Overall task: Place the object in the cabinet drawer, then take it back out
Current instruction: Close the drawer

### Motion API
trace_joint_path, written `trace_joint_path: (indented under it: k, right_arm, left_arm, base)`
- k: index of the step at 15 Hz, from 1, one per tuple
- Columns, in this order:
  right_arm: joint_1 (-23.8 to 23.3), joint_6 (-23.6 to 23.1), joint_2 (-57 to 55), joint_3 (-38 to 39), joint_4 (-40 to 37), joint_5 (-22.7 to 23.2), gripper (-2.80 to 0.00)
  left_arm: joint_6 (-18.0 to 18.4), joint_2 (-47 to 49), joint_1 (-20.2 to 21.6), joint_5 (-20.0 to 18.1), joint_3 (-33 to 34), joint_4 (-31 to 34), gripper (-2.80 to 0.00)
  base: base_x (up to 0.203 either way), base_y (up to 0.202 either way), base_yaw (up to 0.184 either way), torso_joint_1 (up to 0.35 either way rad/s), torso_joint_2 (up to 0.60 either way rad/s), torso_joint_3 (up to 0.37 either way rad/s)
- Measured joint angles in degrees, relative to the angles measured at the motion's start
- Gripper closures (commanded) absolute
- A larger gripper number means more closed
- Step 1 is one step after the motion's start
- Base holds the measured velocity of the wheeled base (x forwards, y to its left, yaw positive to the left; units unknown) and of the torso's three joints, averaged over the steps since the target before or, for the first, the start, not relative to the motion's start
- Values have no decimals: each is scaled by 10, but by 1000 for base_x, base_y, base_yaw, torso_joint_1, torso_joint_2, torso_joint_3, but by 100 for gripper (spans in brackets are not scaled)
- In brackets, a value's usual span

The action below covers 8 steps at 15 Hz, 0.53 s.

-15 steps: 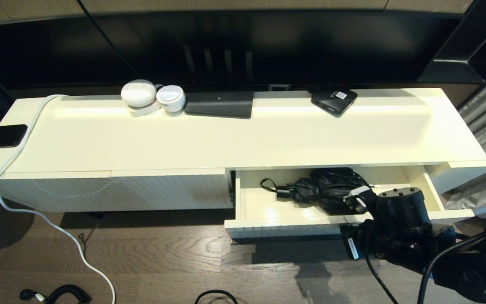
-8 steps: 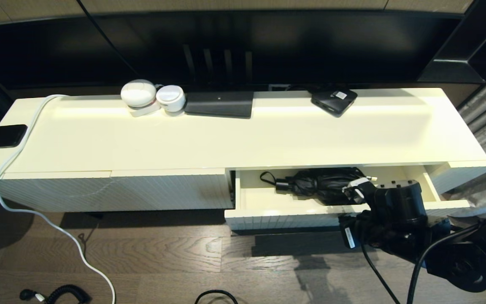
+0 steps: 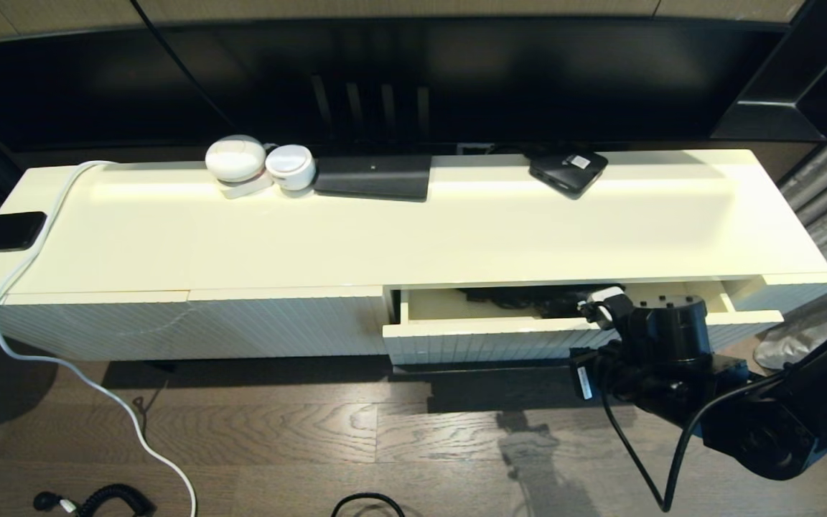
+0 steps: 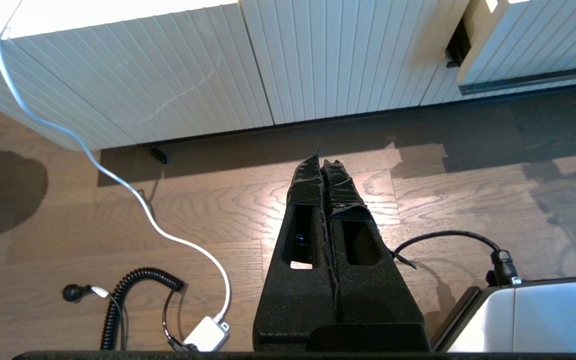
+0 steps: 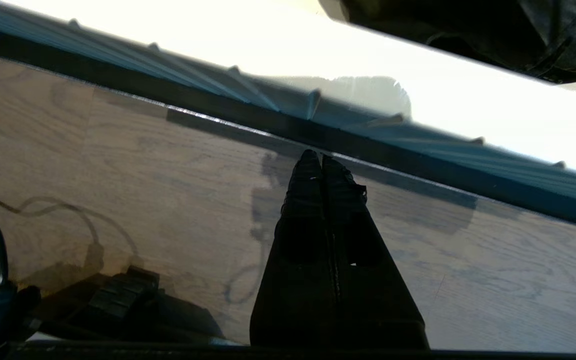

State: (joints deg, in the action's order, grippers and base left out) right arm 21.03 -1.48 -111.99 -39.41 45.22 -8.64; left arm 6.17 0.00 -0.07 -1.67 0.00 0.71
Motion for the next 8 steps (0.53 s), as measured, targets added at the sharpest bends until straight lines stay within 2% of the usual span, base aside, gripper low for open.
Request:
trace_joint_path:
  k: [8]
  right_arm:
    - [-1, 0, -39, -38, 36, -16, 0]
  left_arm:
    - [0, 0, 0, 0, 0, 0, 0]
  base:
    - [0, 0, 0, 0, 0, 0]
